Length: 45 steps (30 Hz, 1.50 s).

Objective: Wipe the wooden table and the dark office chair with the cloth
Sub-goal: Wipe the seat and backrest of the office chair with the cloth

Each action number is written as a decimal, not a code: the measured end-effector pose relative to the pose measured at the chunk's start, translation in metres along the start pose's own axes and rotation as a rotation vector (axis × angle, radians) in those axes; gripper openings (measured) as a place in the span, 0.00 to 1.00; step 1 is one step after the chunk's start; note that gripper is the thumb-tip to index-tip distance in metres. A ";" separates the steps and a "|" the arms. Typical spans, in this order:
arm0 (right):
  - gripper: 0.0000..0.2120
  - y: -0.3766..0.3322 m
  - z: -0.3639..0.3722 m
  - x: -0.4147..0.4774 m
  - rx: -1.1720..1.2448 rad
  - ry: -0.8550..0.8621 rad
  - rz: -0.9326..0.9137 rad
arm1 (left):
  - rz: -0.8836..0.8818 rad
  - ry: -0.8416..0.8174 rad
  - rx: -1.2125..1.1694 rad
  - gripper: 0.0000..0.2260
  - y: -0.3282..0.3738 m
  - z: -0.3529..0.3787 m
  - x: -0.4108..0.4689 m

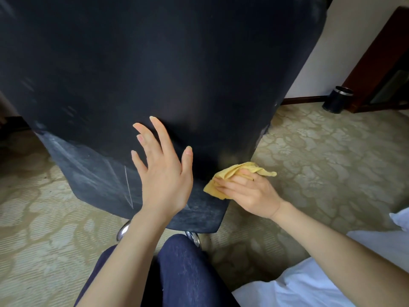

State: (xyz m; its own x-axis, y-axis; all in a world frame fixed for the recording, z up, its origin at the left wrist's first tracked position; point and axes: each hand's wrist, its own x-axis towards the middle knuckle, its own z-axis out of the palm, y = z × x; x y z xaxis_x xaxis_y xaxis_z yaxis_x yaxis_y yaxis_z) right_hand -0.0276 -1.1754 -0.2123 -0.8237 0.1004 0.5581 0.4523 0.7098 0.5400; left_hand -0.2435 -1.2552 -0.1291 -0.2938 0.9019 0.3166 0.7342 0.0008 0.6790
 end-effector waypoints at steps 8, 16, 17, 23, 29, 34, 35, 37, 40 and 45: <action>0.14 0.061 -0.055 0.038 -0.250 0.184 -0.043 | -0.001 0.019 0.017 0.31 0.000 0.000 -0.002; 0.17 0.050 -0.059 0.061 -0.329 0.277 0.106 | 0.002 0.018 0.031 0.32 -0.003 -0.005 -0.005; 0.17 0.047 -0.056 0.055 -0.320 0.251 0.108 | -0.003 0.013 0.018 0.32 -0.003 -0.005 -0.005; 0.18 0.027 -0.038 0.025 -0.221 0.075 0.077 | -0.029 -0.003 -0.061 0.36 0.001 -0.004 -0.006; 0.15 0.042 -0.045 0.007 -0.238 -0.068 -0.095 | 0.002 -0.050 -0.090 0.38 0.006 -0.007 -0.012; 0.20 0.062 -0.060 0.038 -0.367 0.118 0.000 | 0.047 -0.092 -0.193 0.36 0.001 -0.016 -0.017; 0.20 0.062 -0.063 0.049 -0.369 0.162 0.015 | 0.059 -0.088 -0.206 0.34 0.000 -0.019 -0.019; 0.22 0.060 -0.064 0.071 -0.393 0.240 0.039 | 0.072 -0.080 -0.222 0.32 -0.004 -0.023 -0.022; 0.21 0.054 -0.059 0.100 -0.412 0.353 0.087 | 0.059 -0.081 -0.256 0.31 -0.011 -0.028 -0.026; 0.22 0.038 -0.033 0.126 -0.387 0.401 0.125 | 0.056 -0.090 -0.269 0.30 -0.026 -0.037 -0.032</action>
State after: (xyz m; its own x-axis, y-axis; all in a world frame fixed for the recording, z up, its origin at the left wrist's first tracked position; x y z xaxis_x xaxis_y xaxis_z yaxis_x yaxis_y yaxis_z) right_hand -0.1031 -1.1592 -0.1003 -0.5958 -0.1587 0.7873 0.6926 0.3948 0.6037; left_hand -0.2760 -1.2998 -0.1325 -0.1930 0.9319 0.3072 0.5552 -0.1544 0.8172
